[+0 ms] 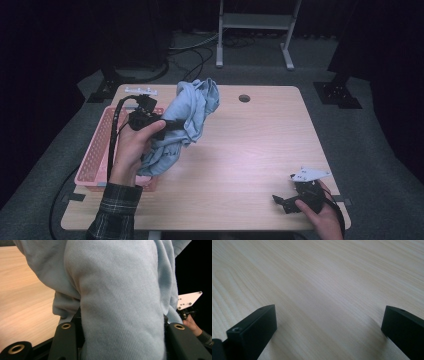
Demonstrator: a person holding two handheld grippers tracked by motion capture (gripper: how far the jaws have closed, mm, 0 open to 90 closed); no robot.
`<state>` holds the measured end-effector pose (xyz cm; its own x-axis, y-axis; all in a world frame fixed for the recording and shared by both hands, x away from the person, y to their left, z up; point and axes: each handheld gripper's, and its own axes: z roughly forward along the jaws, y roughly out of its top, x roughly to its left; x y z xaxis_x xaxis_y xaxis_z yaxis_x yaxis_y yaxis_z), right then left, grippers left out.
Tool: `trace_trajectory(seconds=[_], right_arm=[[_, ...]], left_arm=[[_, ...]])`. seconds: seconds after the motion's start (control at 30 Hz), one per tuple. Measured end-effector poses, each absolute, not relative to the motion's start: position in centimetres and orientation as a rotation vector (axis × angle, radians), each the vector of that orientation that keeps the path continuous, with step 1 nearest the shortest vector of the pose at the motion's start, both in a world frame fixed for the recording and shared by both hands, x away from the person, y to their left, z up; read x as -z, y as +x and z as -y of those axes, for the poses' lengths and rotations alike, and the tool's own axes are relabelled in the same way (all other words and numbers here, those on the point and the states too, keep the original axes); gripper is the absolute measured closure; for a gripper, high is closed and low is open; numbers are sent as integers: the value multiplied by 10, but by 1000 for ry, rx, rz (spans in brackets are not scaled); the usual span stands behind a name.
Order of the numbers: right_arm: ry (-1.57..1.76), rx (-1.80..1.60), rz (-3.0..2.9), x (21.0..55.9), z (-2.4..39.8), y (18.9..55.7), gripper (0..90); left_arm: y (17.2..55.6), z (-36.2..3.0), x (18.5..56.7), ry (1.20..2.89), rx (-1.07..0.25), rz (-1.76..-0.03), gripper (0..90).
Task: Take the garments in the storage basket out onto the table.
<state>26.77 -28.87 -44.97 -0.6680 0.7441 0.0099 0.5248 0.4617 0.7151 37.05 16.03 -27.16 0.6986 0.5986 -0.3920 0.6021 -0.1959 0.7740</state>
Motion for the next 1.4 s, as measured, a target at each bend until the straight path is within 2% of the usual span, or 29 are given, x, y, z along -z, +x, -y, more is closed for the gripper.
trace_trajectory(seconds=[0.8, 1.4], right_arm=[[1080, -1020, -2410, 450, 289, 268, 0], [1081, -1020, -2410, 450, 289, 268, 0]], left_arm=[[375, -111, 275, 1925, 45, -835, 486], [379, -91, 292, 1963, 48, -798, 485]])
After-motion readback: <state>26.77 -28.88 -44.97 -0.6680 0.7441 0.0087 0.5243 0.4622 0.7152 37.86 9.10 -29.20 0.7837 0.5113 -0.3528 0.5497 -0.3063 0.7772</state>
